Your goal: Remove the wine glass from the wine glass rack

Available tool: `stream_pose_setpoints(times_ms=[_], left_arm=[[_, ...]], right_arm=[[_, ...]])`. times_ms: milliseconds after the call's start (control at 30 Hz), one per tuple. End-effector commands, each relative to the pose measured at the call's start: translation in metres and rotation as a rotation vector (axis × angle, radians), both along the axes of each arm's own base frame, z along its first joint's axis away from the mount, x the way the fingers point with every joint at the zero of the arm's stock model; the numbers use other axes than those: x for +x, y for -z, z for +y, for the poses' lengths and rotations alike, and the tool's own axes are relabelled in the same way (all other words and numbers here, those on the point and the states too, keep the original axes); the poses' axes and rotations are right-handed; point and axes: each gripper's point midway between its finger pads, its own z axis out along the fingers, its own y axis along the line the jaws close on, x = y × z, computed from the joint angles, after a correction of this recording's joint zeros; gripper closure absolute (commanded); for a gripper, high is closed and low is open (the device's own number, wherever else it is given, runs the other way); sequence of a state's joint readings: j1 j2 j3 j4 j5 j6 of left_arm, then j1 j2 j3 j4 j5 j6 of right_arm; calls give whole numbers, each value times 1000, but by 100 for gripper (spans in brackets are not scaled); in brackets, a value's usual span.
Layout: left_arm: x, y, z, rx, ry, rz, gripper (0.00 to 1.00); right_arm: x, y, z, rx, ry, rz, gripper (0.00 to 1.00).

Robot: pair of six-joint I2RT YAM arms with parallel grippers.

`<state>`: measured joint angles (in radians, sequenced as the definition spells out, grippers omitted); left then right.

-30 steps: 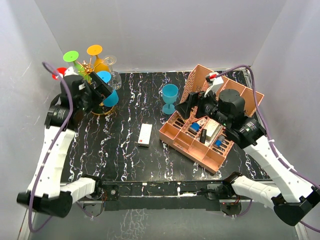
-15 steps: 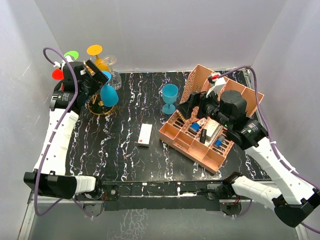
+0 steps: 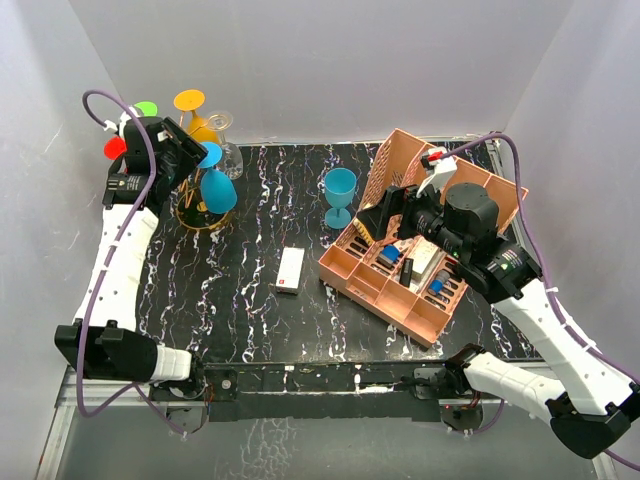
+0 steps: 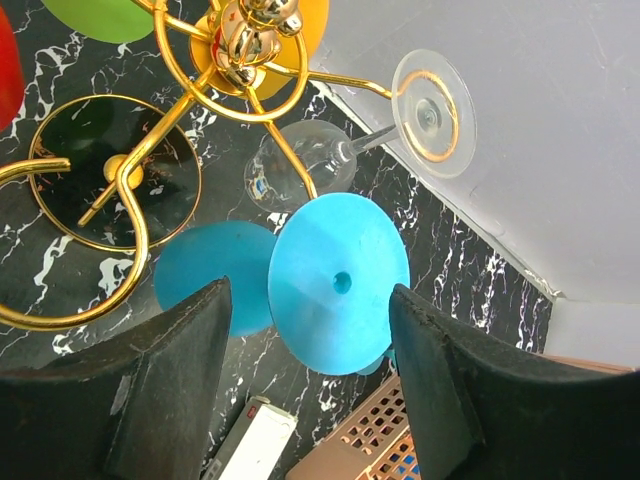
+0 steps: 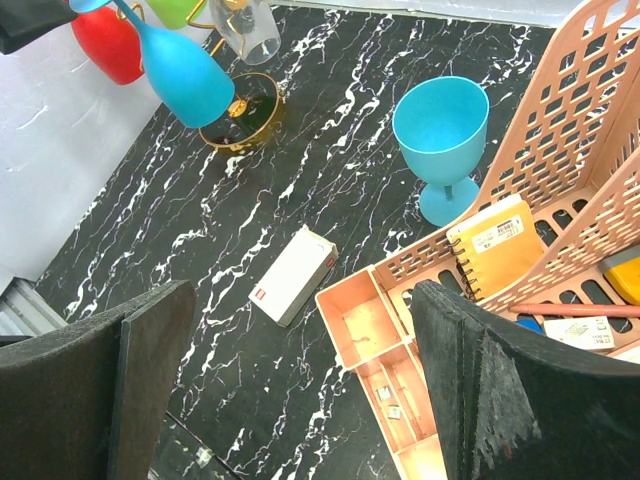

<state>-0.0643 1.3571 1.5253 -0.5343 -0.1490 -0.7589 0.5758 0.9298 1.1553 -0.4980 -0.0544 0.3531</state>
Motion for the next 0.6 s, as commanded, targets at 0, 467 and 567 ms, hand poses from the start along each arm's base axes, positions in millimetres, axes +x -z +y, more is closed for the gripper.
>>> stream_pose_setpoints(times_ms=[0, 467, 567], left_arm=[[6, -17, 0, -6, 14, -55, 40], [15, 3, -1, 9, 34, -9, 55], [17, 5, -1, 9, 35, -8, 55]], right_arm=[[-1, -21, -5, 29, 15, -67, 1], [-2, -21, -5, 30, 18, -62, 1], [-2, -21, -5, 32, 17, -62, 1]])
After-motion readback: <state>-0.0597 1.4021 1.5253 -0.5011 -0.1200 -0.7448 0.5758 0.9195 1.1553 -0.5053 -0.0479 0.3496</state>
